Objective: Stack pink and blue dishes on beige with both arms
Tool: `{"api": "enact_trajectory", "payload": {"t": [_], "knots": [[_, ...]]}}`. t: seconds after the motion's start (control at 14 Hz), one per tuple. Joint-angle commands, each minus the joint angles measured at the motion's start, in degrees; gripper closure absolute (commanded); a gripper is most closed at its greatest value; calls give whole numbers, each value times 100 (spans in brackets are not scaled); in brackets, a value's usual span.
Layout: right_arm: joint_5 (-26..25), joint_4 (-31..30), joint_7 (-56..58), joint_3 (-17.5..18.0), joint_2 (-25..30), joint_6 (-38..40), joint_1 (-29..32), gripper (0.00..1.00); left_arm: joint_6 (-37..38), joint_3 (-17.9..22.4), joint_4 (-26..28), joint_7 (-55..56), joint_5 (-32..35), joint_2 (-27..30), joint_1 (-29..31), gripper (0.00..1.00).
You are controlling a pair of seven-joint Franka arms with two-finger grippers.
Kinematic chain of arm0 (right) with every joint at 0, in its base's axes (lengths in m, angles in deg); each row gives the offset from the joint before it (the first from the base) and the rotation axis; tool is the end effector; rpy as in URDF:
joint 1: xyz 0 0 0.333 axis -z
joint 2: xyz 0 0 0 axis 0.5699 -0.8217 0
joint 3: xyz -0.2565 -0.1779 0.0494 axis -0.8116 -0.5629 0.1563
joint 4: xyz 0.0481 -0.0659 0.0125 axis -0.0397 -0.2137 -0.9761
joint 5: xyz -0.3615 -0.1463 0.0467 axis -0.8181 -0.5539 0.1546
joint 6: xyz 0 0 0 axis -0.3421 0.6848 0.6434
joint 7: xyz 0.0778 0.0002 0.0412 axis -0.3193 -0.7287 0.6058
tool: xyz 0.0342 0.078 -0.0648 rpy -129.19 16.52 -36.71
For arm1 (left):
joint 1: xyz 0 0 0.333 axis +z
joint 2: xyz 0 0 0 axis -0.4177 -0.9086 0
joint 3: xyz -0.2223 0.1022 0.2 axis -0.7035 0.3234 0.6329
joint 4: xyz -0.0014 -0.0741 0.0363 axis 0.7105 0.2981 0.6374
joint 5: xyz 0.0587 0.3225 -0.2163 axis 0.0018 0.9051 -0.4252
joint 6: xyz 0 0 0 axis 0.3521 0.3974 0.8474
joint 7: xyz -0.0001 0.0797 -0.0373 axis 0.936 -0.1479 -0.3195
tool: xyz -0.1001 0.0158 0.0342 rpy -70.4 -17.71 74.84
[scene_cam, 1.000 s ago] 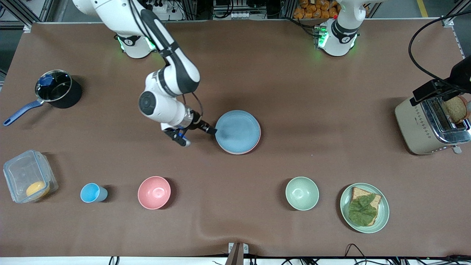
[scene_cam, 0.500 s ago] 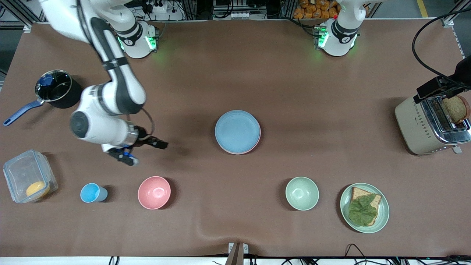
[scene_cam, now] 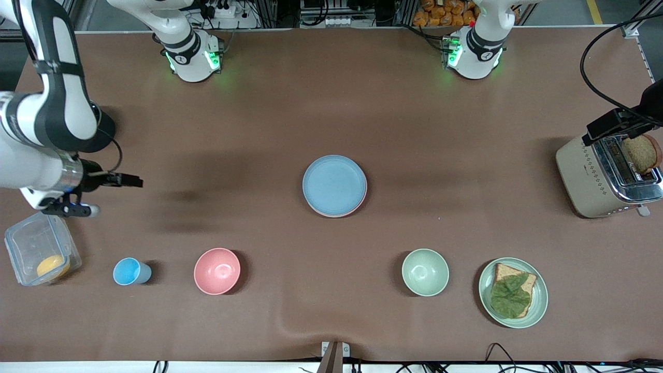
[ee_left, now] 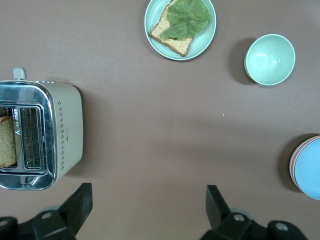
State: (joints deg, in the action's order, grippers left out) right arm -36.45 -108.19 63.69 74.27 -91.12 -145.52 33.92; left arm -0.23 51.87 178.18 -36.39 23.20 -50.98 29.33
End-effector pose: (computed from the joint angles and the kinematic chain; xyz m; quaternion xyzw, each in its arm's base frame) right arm 0.5749 -0.0532 0.4014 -0.9936 0.0076 0.1076 0.0343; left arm 0.5559 0.0081 0.6267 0.9961 0.0873 0.0019 0.0130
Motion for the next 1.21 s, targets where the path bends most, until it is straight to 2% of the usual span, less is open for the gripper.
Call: {"api": "enact_trajectory", "payload": {"t": [0.0,0.14,0.29,0.5,0.64,0.86,0.93,1.14], "knots": [[-497,-689,399,122,1000,-36,21,0,-95,3,72,-154,-117,69,28,0],[-507,-331,724,122,1212,157,178,0,-130,-23,63,-154,-117,60,2,0],[-498,284,962,122,1195,456,232,0,-130,-23,80,-154,-117,60,10,0],[-507,979,884,130,1160,501,223,0,-130,-32,80,-154,-117,60,28,0],[-446,1453,517,130,1055,553,223,0,-130,-32,80,-154,-117,60,28,0],[-481,2313,251,165,687,1272,153,0,-113,-40,54,-163,-100,34,-34,0],[-437,2500,294,166,581,1535,153,0,-78,-84,54,-136,-100,42,-43,0],[-481,2537,260,174,580,1608,-5,0,-51,-225,63,-136,-73,77,-25,0]]}}
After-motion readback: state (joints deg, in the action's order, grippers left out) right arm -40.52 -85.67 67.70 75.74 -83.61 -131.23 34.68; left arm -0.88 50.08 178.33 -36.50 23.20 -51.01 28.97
